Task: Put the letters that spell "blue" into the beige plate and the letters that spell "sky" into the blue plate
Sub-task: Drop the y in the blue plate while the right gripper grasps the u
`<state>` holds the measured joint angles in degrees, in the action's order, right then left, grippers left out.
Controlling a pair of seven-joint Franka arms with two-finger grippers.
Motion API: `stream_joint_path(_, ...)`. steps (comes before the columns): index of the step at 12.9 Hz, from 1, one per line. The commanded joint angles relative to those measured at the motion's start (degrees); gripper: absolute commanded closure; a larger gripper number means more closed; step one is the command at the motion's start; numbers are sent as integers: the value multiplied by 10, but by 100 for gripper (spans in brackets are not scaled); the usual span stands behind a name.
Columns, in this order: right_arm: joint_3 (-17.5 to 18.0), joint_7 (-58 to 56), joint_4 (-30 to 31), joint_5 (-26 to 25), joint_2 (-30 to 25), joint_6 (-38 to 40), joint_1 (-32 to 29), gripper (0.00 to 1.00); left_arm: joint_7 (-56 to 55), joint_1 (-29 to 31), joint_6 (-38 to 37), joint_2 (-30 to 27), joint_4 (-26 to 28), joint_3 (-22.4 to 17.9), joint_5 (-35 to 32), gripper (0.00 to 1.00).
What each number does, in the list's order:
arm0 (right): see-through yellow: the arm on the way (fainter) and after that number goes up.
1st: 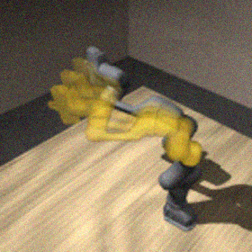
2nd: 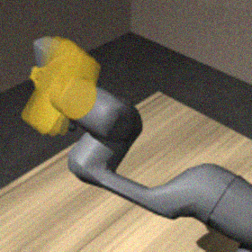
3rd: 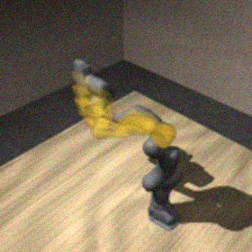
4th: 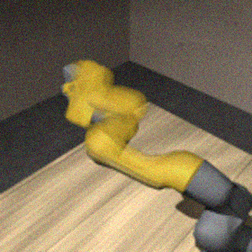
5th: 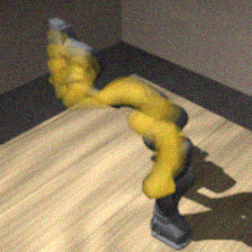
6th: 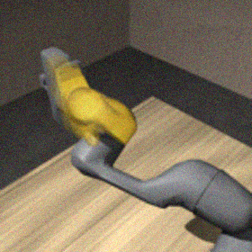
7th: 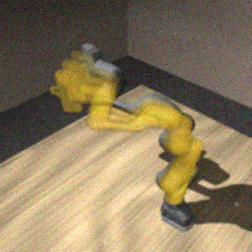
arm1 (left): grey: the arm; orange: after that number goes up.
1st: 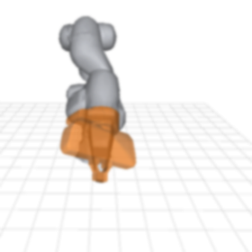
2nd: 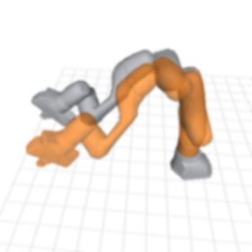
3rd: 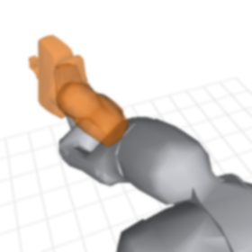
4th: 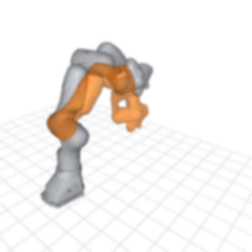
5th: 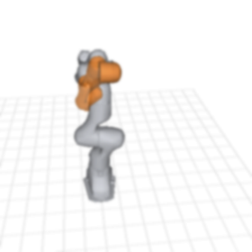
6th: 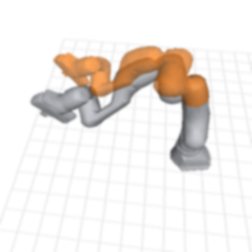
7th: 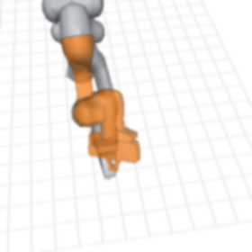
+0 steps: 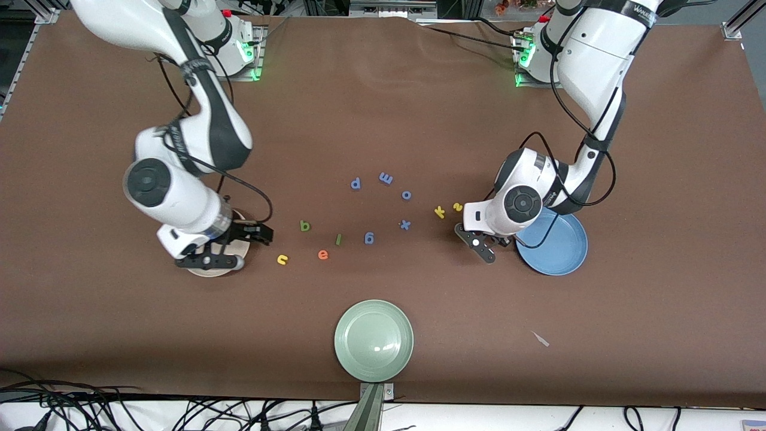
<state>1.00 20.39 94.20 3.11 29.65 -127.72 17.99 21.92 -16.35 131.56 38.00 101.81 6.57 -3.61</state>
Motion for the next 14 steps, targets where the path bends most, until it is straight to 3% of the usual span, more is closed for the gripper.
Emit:
stream_joint_path(1,-3,61,49,-2,20,-96,25,0,3,-8,-22,-30,9,-2,-19,95)
stream_joint_path(7,-3,64,58,1,82,-192,36,0,30,15,-91,-65,-40,-19,-19,95)
stream_joint_path(11,-6,56,56,-5,114,-234,34,1,137,92,-104,-59,-45,-19,-21,91)
stream_joint_path(12,-6,55,55,-14,117,-239,29,1,137,95,-104,-52,-43,-19,-21,75)
stream_joint_path(13,-6,55,55,-27,120,-240,28,2,137,96,-104,-50,-43,-19,-21,20)
stream_joint_path(14,-6,55,55,-31,120,-240,26,6,136,97,-104,-50,-44,-19,-21,0)
